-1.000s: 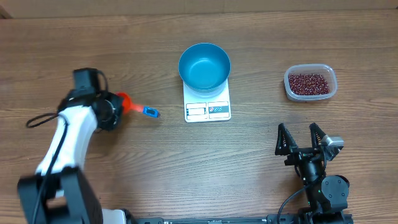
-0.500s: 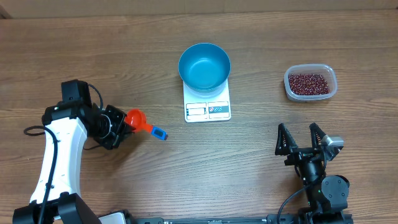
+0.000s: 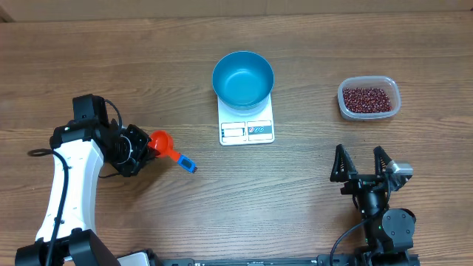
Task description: Scoop item into bowl and weigh 150g on scale
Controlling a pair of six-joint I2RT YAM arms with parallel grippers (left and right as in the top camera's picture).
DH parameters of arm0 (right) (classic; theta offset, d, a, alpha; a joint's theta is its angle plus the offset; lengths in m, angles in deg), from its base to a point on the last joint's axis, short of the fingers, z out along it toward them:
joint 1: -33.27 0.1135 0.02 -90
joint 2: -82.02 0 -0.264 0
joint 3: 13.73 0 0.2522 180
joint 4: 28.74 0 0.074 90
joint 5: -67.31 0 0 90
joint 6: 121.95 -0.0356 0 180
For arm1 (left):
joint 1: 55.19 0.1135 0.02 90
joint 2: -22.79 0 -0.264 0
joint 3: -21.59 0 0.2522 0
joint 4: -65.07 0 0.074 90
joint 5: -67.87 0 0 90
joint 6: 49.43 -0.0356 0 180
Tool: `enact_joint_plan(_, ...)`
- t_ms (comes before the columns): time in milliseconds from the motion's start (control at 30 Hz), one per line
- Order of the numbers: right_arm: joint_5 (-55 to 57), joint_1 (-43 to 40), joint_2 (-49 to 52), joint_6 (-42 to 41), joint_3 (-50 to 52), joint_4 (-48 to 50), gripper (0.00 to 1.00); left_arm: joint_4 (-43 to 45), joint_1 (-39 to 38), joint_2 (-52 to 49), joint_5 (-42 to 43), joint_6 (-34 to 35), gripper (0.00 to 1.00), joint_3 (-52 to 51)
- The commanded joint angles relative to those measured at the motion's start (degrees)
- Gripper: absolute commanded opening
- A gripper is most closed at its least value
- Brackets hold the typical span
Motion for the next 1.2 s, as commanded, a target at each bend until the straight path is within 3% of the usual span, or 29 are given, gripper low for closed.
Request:
enact_joint_plan(0, -5.3, 0.3, -0.5, -3.2, 0.6, 0.0, 1.0, 0.0, 0.2, 2.2, -0.5, -1.7, 0.04, 0.3)
enact_joint_plan(133, -11.4, 0.3, -0.5, -12.5, 0.6, 0.5, 1.0, 0.0, 0.2, 5.5, -0.4, -1.7, 0.04, 0.3)
enact_joint_plan(367, -23.1, 0.3, -0.5, -38.6, 0.6, 1.4, 1.0, -1.3, 0.2, 16.2, -0.4, -1.7, 0.04, 0.3)
enact_joint_plan(533, -26.6, 0.3, -0.5, -40.7, 0.6, 1.8, 1.0, -2.2, 0.2, 23.5, -0.4, 3.4, 0.04, 0.3)
enact_joint_plan(700, -28.6, 0.3, -0.5, -48.1, 0.6, 2.0, 1.0, -4.2, 0.2, 27.1, -0.4, 7.8, 0.04, 0.3)
enact_joint_plan(800, -28.3, 0.3, -0.5, -48.4, 0.6, 2.2, 1.0, -6.7, 0.2, 27.5, -0.3, 7.8, 0.04, 0.3)
enact_joint_plan(933, -30.2, 0.3, -0.5, -38.3, 0.5, 2.6, 1.0, -10.3, 0.2, 27.5, -0.3, 7.8, 0.04, 0.3)
enact_joint_plan(1167, -30.2, 0.3, 1.7, -33.0, -1.8, -1.3, 1.0, -12.4, 0.1, 27.5, 1.5, 7.8, 0.04, 0.3)
